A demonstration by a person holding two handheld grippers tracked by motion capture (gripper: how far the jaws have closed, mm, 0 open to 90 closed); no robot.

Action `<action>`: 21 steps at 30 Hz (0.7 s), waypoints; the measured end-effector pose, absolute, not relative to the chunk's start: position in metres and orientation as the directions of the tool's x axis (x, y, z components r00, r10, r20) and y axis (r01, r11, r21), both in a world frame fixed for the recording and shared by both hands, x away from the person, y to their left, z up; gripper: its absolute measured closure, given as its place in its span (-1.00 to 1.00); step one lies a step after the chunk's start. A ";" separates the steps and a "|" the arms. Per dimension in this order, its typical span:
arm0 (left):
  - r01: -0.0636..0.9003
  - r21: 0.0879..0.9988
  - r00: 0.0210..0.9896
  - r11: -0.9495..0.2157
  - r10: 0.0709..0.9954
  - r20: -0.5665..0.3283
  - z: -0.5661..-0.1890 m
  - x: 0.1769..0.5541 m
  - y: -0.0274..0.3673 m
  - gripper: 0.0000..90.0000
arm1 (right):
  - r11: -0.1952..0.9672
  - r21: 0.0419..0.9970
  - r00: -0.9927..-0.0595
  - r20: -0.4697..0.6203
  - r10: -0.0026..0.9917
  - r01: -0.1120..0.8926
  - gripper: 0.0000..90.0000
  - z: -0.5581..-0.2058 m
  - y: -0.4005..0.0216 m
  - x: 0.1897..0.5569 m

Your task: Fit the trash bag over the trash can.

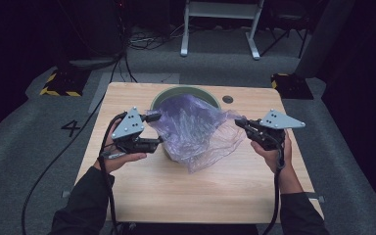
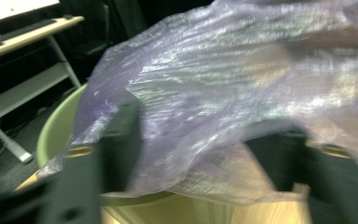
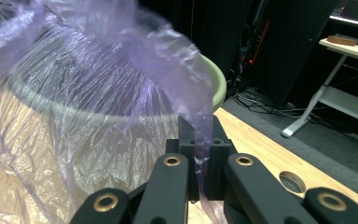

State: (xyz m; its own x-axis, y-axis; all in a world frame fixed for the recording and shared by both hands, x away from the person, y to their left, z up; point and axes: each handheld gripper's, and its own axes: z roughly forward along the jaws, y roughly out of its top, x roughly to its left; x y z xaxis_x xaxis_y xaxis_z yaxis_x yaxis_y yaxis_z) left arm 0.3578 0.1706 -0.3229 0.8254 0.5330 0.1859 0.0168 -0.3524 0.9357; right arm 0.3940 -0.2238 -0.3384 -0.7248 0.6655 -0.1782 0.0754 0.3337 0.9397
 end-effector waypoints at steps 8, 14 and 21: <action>-0.032 0.934 0.842 -0.355 0.494 0.216 -0.319 0.326 0.172 -0.65 | 0.361 0.931 -0.709 -0.216 0.671 0.057 1.00 -0.333 -0.218 0.389; -0.057 0.919 0.862 -0.390 0.445 0.242 -0.317 0.303 0.173 -0.65 | 0.380 0.923 -0.695 -0.236 0.679 0.059 1.00 -0.331 -0.214 0.387; -0.057 0.916 0.888 -0.398 0.400 0.229 -0.320 0.289 0.159 -0.65 | 0.393 0.918 -0.685 -0.249 0.684 0.058 1.00 -0.329 -0.212 0.386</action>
State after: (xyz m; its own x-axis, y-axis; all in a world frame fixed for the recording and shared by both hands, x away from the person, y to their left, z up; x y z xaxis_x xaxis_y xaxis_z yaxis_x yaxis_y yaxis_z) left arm 0.2889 0.1592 -0.3199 0.8876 0.3999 0.2287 -0.0567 -0.3979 0.9157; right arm 0.3859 -0.2119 -0.3291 -0.6853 0.6842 -0.2495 0.0578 0.3926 0.9179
